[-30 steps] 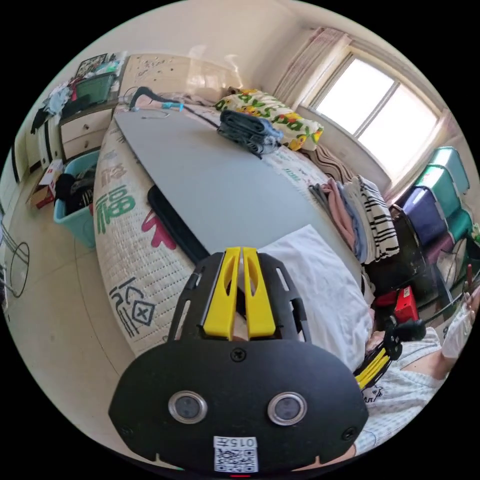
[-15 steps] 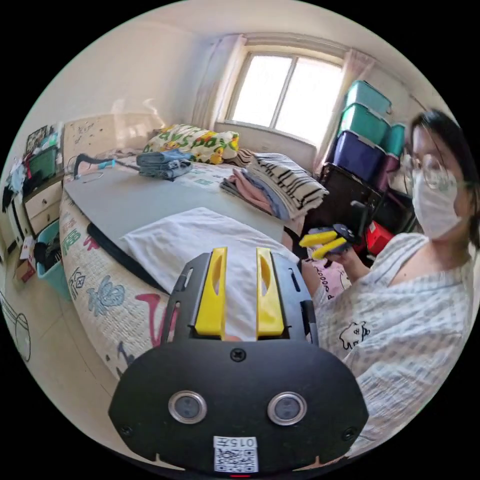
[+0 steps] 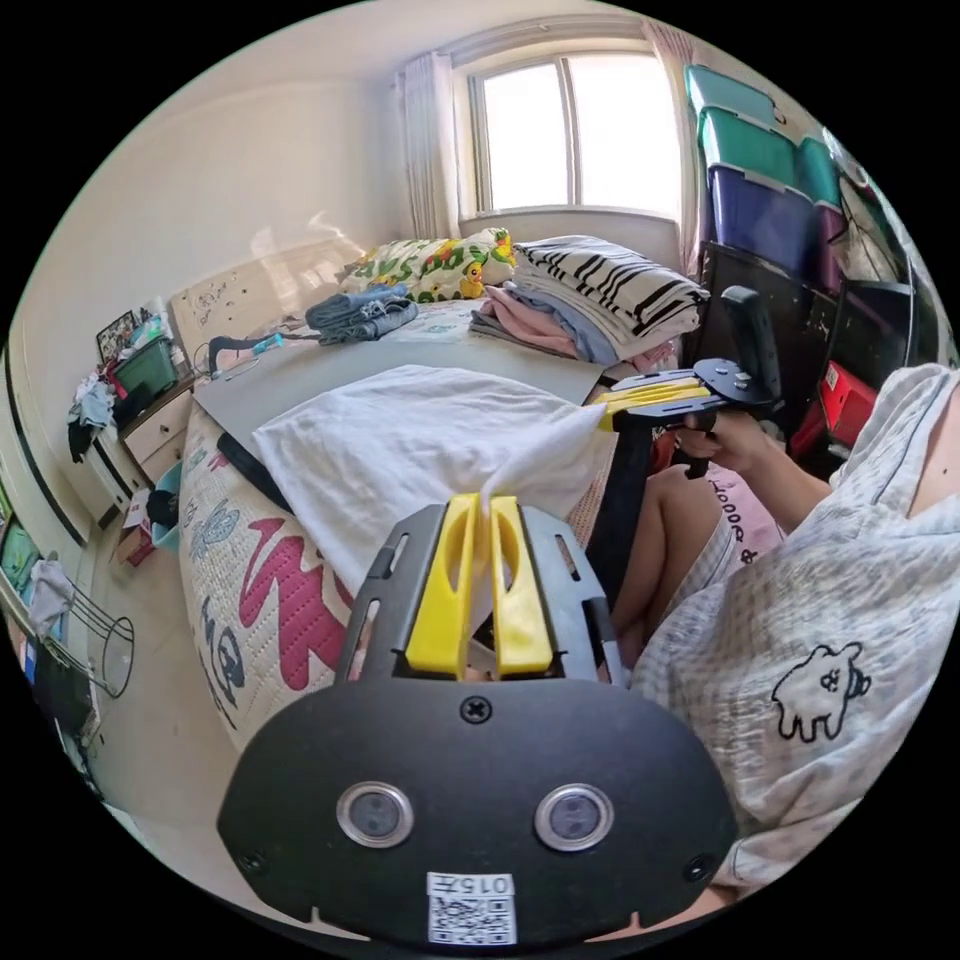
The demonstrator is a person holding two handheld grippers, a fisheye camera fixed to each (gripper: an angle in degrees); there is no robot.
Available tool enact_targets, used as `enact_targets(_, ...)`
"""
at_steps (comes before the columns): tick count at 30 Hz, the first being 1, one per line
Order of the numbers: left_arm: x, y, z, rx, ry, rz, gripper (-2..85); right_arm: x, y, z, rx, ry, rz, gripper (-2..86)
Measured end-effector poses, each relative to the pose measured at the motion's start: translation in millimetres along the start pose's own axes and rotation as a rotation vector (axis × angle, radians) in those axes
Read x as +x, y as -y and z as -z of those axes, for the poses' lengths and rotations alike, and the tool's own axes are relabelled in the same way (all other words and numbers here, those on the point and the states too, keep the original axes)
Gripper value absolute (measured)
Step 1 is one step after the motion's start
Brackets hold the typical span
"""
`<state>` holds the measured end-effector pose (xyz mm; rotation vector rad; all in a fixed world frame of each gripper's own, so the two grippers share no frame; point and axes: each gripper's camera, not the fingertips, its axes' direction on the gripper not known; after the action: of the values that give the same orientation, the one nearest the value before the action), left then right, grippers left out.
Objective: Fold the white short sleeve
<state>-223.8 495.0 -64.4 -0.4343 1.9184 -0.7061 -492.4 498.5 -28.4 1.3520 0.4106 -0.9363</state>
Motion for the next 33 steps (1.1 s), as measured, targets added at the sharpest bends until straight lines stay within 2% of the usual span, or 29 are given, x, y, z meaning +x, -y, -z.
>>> enact_targets(3, 5.9, -3.2, 14.4, 0.028, -0.035, -0.021, 0.1, -1.6, 0.5, 15.5, 0.024, 0.033, 0.012, -0.6)
enact_targets(8, 17.1, -15.0, -1.4, -0.055, -0.022, -0.035, 0.0, -13.2, 2.8, 1.4, -0.072, 0.006, 0.031, -0.3)
enact_targets(11, 16.7, -22.5, 0.5, -0.041, -0.039, -0.01, 0.5, -14.7, 8.0, 3.3, -0.091, 0.021, 0.037, 1.2)
enact_targets(16, 16.5, -27.3, 12.5, -0.07, -0.023, -0.023, 1.8, -16.5, 24.7, 34.3, -0.047, 0.062, 0.054, 5.9)
enact_targets(20, 10.0, -25.5, 31.5, -0.007, -0.107, -0.021, 4.7, -25.0, 53.5, 54.6, 0.033, 0.124, 0.09, 6.7)
enact_targets(23, -6.0, -27.0, 36.8, 0.065, -0.151, 0.032, 4.9, -32.6, 74.2, 44.1, -0.038, 0.142, 0.145, 5.9)
enact_targets(29, -35.4, -37.5, 12.9, -0.096, -0.071, 0.126, 1.9, -21.2, 102.3, 37.8, -0.18, 0.154, 0.053, -0.1)
enact_targets(33, -50.2, -30.2, 24.8, -0.084, -0.118, 0.114, 1.6, -13.1, 122.1, 70.2, -0.141, 0.224, 0.018, -0.4)
